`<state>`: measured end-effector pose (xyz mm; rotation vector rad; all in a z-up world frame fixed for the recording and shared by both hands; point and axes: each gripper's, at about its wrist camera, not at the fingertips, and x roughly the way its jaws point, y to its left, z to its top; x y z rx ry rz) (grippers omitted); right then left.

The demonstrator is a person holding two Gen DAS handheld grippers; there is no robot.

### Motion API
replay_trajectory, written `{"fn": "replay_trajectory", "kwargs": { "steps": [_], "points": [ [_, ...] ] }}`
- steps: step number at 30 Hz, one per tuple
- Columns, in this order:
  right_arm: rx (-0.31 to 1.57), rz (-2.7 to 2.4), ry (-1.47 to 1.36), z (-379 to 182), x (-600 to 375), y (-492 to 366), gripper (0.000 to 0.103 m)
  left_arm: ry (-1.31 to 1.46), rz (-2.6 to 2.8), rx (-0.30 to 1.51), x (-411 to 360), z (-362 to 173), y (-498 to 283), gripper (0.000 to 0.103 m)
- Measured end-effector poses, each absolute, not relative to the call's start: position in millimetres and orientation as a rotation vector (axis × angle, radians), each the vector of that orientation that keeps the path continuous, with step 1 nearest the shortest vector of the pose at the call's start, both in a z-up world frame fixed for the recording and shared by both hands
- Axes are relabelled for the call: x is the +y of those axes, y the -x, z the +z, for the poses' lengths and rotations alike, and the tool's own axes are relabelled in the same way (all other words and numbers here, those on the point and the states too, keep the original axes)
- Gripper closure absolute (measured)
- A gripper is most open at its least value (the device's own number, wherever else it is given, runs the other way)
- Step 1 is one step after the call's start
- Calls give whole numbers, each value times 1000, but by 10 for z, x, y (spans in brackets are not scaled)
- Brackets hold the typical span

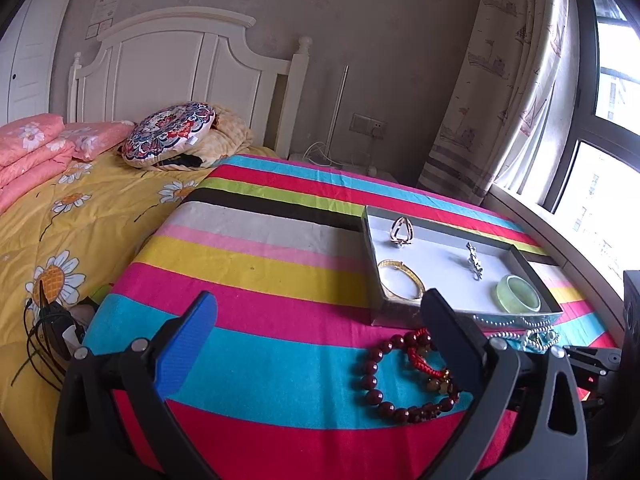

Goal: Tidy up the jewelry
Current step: 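Lower the right tool onto the gold safety-pin brooch and grasp it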

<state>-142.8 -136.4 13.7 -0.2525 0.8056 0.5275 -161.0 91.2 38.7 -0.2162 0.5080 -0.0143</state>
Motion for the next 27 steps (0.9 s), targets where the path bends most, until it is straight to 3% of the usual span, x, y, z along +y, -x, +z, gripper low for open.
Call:
{"fn": "replay_trajectory", "kwargs": {
  "steps": [9, 13, 27],
  "points": [
    [813, 571, 312, 147, -1091, 1292, 69, 215, -34, 500, 919, 390, 1643, 2],
    [794, 578, 330, 140, -1103, 1321, 87, 213, -46, 503, 913, 394, 1644, 2],
    [682, 533, 204, 400, -1671, 1618, 89, 33, -184, 557, 325, 406, 1895, 2]
  ]
}}
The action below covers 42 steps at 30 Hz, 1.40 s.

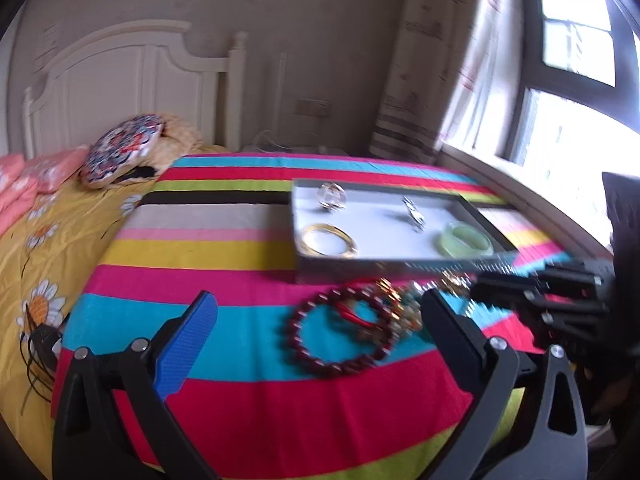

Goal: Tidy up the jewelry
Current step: 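Lower the right tool onto the gold safety-pin brooch and grasp it, then grasp the red bead bracelet with the left tool while the right tool lifts the brooch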

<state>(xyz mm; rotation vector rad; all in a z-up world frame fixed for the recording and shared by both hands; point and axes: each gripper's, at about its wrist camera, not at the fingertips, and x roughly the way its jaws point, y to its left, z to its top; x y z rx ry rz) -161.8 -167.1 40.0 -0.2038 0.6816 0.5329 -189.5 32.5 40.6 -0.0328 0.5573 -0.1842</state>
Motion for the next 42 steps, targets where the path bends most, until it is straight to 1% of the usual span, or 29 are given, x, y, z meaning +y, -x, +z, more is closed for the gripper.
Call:
{"fn": "replay_trajectory", "kwargs": {
  "steps": [1, 2, 3, 4, 5, 6, 11, 12, 13, 14, 16, 17, 20, 30, 42],
  "points": [
    [679, 530, 203, 399, -1687, 1624, 89, -18, -188, 568, 224, 374, 1893, 6],
    [676, 527, 201, 410, -1704, 1635, 89, -59, -197, 581, 142, 338, 1876, 18],
    [675, 528, 199, 414, -1727, 1648, 89, -97, -214, 602, 66, 289, 1846, 25],
    [675, 528, 197, 421, -1744, 1659, 89, -119, -224, 624, 18, 243, 1809, 37],
    [672, 525, 194, 428, -1763, 1666, 89, -132, -230, 645, -11, 204, 1768, 44],
    [670, 522, 189, 436, -1787, 1668, 89, -141, -238, 657, -29, 178, 1744, 45],
    [674, 505, 163, 430, -1905, 1665, 89, -201, -310, 698, -125, 94, 1734, 46],
    [675, 503, 159, 424, -1919, 1664, 89, -210, -320, 706, -139, 76, 1730, 47],
    [677, 502, 157, 418, -1926, 1662, 89, -219, -322, 717, -151, 50, 1715, 54],
    [679, 503, 155, 409, -1934, 1661, 89, -222, -326, 733, -161, 14, 1689, 64],
    [681, 506, 152, 393, -1945, 1669, 89, -209, -338, 750, -137, -46, 1643, 73],
    [682, 507, 152, 389, -1942, 1673, 89, -182, -360, 752, -103, -45, 1632, 80],
    [680, 504, 152, 388, -1950, 1685, 89, -150, -379, 738, -57, -17, 1656, 91],
    [651, 485, 120, 451, -2048, 1676, 89, 37, -385, 637, 225, 308, 1656, 91],
    [563, 454, 96, 790, -2215, 1702, 89, 60, -376, 503, 288, 817, 1771, 92]
  ]
}}
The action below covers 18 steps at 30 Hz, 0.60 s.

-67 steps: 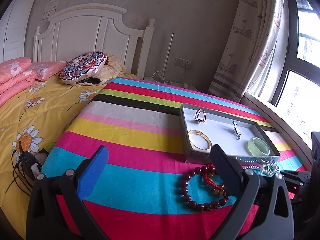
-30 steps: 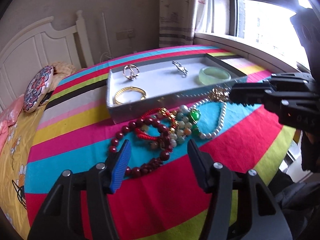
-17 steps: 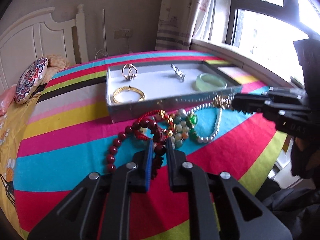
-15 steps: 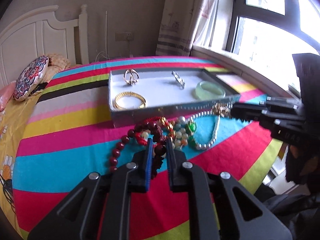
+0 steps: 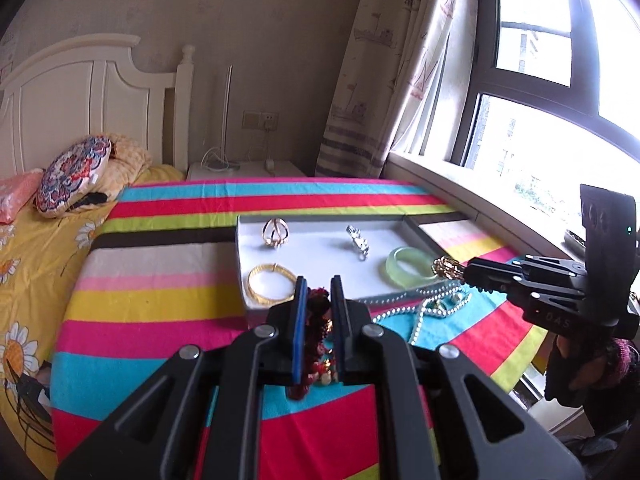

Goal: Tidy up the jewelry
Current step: 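Grasp the red bead bracelet with the left tool while the right tool lifts the brooch, then carry the brooch and red bead bracelet over the tray with both tools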

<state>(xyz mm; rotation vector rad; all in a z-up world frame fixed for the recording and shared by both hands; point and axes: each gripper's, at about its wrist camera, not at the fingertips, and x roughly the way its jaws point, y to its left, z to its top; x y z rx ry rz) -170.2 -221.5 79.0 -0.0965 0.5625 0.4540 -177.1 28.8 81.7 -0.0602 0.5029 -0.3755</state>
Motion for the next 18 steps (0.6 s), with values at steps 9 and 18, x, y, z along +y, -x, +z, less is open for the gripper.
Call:
{"fn": "replay_trajectory", "kwargs": {
  "steps": [9, 18],
  "points": [
    [546, 450, 103, 862, -2213, 1688, 89, 9, -416, 489, 41, 953, 1686, 92],
    [525, 442, 123, 947, -2163, 1578, 89, -40, -444, 476, -202, 1117, 1428, 92]
  ]
}}
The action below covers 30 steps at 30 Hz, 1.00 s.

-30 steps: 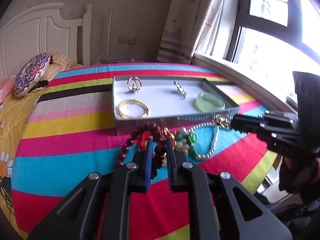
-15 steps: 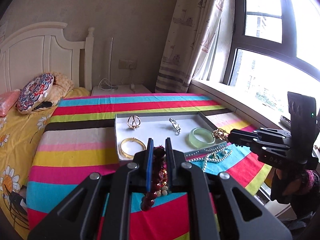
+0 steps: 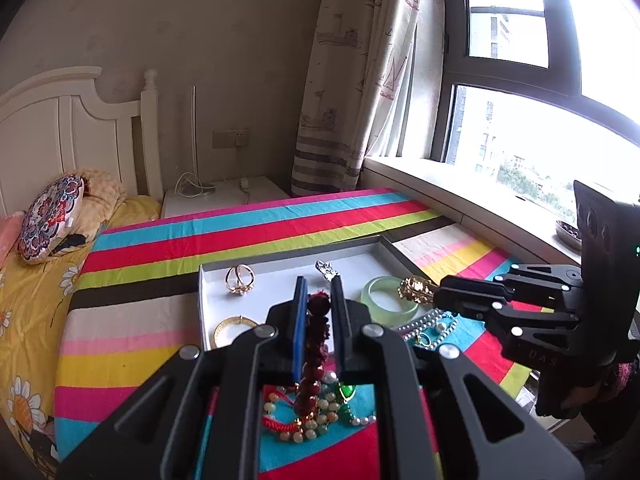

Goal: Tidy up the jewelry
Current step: 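Carry the brooch and red bead bracelet over the tray with both tools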

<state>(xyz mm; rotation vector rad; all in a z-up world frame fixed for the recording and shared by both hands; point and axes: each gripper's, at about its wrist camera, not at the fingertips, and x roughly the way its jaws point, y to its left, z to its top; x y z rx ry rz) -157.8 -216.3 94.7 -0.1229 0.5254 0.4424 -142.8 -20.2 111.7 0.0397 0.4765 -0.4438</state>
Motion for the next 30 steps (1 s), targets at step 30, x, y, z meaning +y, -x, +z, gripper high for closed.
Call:
{"fn": "replay_trajectory", "kwargs": {
  "steps": [30],
  "points": [
    [772, 288, 69, 390, -2363, -327, 89, -114, -221, 645, -666, 539, 149, 94]
  ]
}}
